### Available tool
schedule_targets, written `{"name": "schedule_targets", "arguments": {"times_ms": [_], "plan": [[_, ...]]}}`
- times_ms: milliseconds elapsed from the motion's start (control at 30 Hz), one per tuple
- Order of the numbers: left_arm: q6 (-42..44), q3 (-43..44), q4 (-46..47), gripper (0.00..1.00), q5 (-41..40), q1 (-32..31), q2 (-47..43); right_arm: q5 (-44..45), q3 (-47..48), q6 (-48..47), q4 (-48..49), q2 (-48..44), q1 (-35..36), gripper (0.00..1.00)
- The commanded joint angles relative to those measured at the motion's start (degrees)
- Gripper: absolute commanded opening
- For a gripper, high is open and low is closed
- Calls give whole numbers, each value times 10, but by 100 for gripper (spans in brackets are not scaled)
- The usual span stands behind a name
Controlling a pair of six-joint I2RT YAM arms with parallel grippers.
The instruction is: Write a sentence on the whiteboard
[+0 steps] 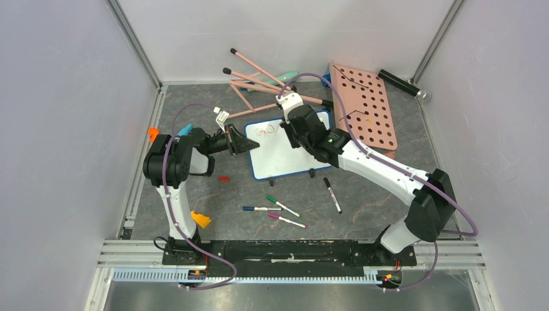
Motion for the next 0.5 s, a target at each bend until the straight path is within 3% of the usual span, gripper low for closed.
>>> {"name": "schedule_targets", "arguments": {"times_ms": [0, 467], "plan": [[57, 7, 38, 2, -10, 5, 10, 10, 11, 1, 8, 3, -4, 0], [58, 6, 38, 2, -10, 6, 9, -9, 22, -2, 16, 26, -5, 0]]}}
